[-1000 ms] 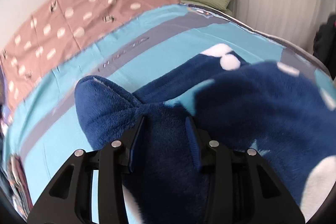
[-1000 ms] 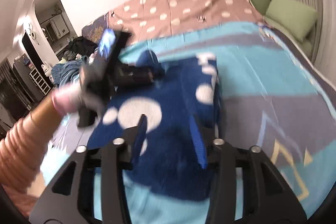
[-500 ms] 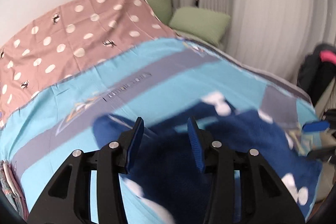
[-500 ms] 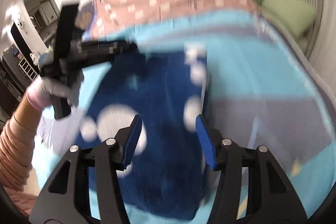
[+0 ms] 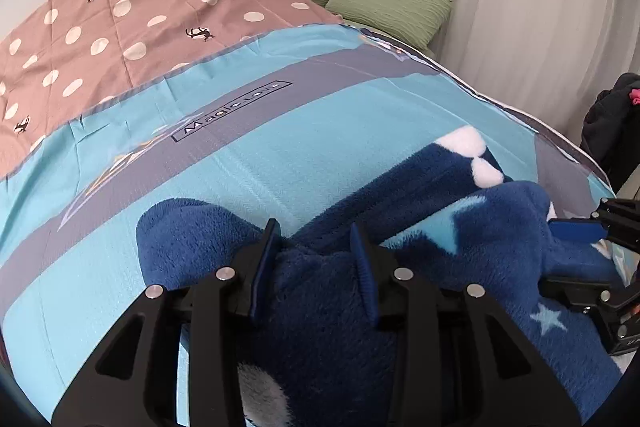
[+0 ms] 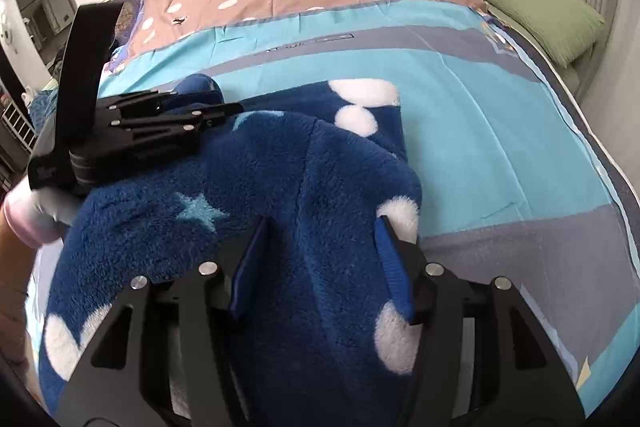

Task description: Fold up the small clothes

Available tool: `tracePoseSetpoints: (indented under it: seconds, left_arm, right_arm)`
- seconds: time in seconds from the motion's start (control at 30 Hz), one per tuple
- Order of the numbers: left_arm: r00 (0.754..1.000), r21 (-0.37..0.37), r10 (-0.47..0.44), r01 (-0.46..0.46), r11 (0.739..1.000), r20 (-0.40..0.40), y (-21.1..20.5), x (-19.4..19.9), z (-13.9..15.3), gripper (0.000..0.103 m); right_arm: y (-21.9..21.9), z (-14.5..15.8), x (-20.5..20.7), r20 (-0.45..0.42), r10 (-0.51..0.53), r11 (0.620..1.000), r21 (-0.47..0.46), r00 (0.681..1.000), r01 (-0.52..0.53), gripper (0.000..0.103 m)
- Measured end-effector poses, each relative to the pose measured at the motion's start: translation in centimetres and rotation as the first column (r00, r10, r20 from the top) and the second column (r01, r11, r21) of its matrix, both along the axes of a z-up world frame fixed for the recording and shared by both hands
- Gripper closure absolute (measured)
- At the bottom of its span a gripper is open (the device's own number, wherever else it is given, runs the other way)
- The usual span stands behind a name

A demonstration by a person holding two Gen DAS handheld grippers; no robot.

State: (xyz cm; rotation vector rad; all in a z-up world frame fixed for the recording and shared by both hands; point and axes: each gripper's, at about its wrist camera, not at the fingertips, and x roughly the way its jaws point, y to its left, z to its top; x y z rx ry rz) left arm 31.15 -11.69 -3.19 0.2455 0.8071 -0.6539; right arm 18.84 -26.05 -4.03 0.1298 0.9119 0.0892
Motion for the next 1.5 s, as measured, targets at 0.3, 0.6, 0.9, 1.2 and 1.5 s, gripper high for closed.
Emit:
tracePoseSetpoints:
  seconds: [0.3, 0.6, 0.9, 1.2, 1.5]
  left_arm:
    - [0.994, -0.098, -0.060, 0.068, 0.993, 0.087, 3.1, -6.4, 7.3, 0.059]
    - [0.961, 0.005, -0.262, 0.263, 0.965, 0.093, 1.9, -17.2, 3.9, 0.044]
    - [0.975, 0.003, -0.206, 0.207, 0.978, 0.084, 1.4, -17.2, 3.4, 0.045]
    - [0.958, 0.000, -0.272, 0.274, 0.962, 0.092, 2.6, -24.2, 4.4, 0.040]
    - [0.944, 0.183, -0.263, 0.228, 0.956, 0.198, -1.0, -26.9, 1.6, 0.020]
  right_arm:
    - [-0.6, 3.3, -4.3, 0.061, -0.052, 0.998, -0.024, 0.997, 0.053, 0.047]
    - [2.0, 1.5, -10.1, 0.028, 0.097, 0.994, -0.056, 0.995, -0.096, 0.039]
    - [1.9, 1.6, -11.1, 0.050, 0.035, 0.998, -0.046, 0.998, -0.033, 0.039]
    - [-0.1, 1.7, -15.4, 0.056, 0.031, 0.999, -0.017, 0.998, -0.030, 0.033]
    - [-3.4, -2.7, -14.9, -0.097, -0.069, 0.971, 0.221, 0.993, 0.090, 0.022]
